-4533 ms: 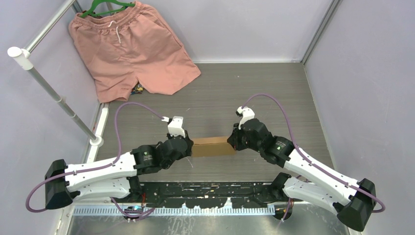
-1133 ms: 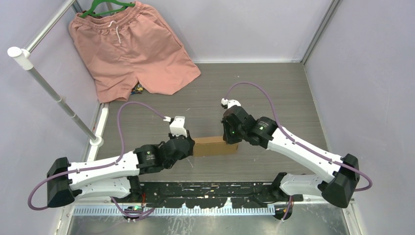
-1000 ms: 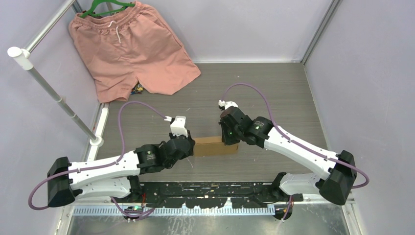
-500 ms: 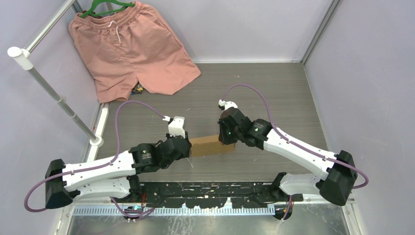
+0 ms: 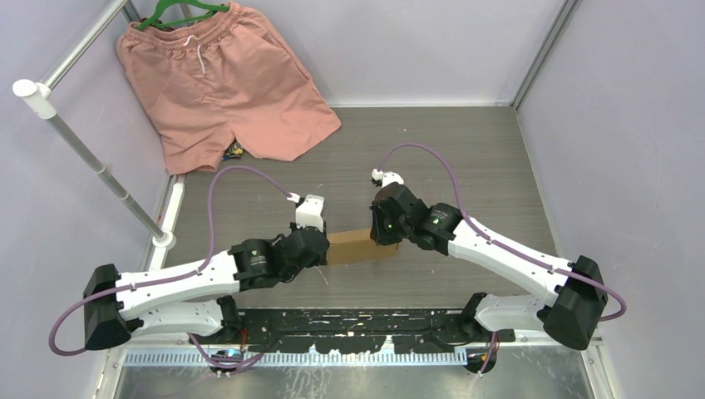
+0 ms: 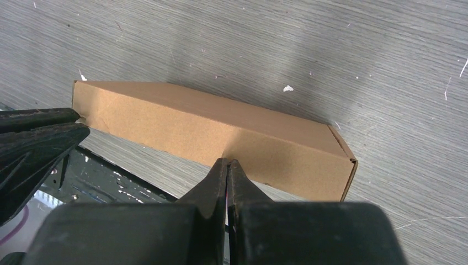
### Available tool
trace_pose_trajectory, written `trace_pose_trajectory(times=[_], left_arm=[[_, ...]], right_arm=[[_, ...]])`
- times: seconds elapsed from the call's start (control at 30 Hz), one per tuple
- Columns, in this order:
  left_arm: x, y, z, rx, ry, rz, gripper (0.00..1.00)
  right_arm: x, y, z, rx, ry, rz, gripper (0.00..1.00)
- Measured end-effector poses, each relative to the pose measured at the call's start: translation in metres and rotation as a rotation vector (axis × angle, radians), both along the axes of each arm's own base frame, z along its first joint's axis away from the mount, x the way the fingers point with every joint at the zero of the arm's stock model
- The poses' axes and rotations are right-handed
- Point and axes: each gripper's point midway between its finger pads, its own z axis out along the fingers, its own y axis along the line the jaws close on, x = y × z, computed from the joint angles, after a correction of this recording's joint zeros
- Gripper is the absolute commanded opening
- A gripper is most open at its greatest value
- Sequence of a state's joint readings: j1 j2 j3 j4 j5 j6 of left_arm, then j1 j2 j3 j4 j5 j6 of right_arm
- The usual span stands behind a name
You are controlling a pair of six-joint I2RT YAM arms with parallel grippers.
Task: Fold the paper box
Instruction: Close the paper box at the center of the board.
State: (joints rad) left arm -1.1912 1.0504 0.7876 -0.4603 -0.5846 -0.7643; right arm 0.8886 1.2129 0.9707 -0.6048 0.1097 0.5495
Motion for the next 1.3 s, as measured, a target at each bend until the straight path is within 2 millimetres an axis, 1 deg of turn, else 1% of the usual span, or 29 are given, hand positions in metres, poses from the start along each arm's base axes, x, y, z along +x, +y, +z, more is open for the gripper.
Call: trace_pose_trajectory(times=[0.13, 0.3, 0.53, 0.63, 0.8, 0.9, 1.03, 1.17, 1.3], left_arm=[[0.004, -0.002, 0.0, 0.013, -0.003, -0.005, 0.13], [0.01, -0.002, 0.005, 0.008, -0.014, -0.004, 0.09], [0.019, -0.006, 0.018, -0.016, -0.032, -0.003, 0.07], [0.02, -0.01, 0.015, -0.016, -0.022, -0.01, 0.05], [0.015, -0.016, 0.006, -0.016, 0.013, -0.034, 0.04], [0.009, -0.013, -0.002, -0.031, 0.037, -0.039, 0.04], [0.004, -0.006, 0.0, -0.08, 0.04, -0.032, 0.04], [-0.001, 0.001, -0.001, -0.089, 0.045, -0.031, 0.04], [-0.002, 0.001, -0.003, -0.093, 0.052, -0.026, 0.03]], right_arm=[[0.0, 0.001, 0.0, 0.004, -0.002, -0.001, 0.04], [0.0, 0.0, 0.0, 0.006, -0.002, -0.002, 0.04], [0.0, 0.0, 0.0, 0.006, -0.002, -0.002, 0.04], [0.0, 0.0, 0.0, 0.007, -0.002, -0.002, 0.04], [-0.001, 0.0, 0.0, 0.009, -0.001, -0.001, 0.04], [-0.001, 0.0, 0.0, 0.011, -0.003, -0.001, 0.04], [-0.001, 0.0, 0.0, 0.013, -0.004, -0.001, 0.04], [0.0, 0.001, 0.0, 0.016, -0.007, -0.001, 0.04], [0.0, 0.001, 0.0, 0.016, -0.007, -0.001, 0.04]])
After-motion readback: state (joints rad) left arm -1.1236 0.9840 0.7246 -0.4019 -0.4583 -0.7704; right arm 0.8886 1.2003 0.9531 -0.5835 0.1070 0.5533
